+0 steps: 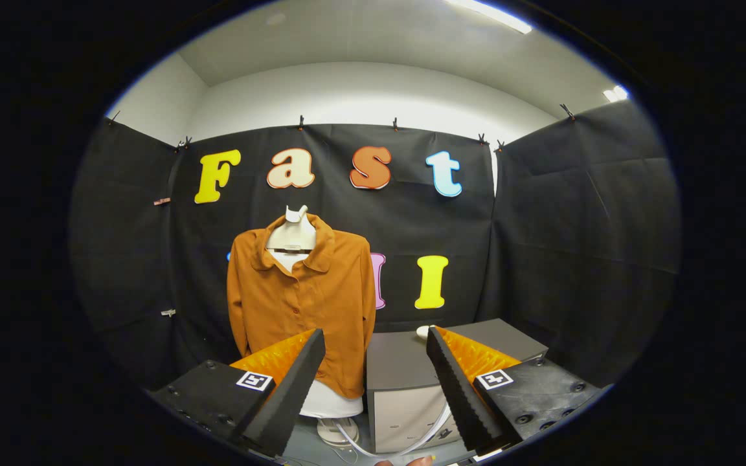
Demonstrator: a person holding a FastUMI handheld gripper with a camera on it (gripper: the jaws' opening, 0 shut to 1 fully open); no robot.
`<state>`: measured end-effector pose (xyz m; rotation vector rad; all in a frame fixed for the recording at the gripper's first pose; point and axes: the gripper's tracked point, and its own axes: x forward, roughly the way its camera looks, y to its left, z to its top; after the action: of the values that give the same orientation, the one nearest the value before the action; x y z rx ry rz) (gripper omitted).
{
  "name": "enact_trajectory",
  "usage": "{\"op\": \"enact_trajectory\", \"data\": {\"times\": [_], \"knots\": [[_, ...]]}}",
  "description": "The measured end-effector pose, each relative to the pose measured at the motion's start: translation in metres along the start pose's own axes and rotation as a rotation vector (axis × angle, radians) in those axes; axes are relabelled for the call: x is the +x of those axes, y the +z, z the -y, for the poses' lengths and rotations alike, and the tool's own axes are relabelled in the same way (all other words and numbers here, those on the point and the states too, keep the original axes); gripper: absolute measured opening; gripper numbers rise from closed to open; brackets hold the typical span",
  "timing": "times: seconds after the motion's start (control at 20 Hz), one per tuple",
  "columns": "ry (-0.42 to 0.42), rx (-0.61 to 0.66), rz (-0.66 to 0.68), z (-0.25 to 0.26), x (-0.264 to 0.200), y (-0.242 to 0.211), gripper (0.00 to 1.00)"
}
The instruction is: Iron the clothes twice with a garment steamer, once on the left side and once on the right side.
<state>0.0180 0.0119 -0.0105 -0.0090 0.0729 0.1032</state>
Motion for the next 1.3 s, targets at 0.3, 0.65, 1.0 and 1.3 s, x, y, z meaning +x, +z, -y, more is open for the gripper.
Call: {"op": "enact_trajectory", "data": {"times": [0.3, 0.65, 1.0, 1.3], "knots": [[-0.035, 0.008, -0.147, 0.046, 0.054, -0.032, 0.98], [-0.031, 0.039, -0.369, 0.101, 0.130, -0.096, 0.99], [-0.042, 0.084, -0.568, 0.149, 0.189, -0.187, 0.99], [-0.065, 0.115, -0.695, 0.176, 0.229, -0.254, 0.99]]}}
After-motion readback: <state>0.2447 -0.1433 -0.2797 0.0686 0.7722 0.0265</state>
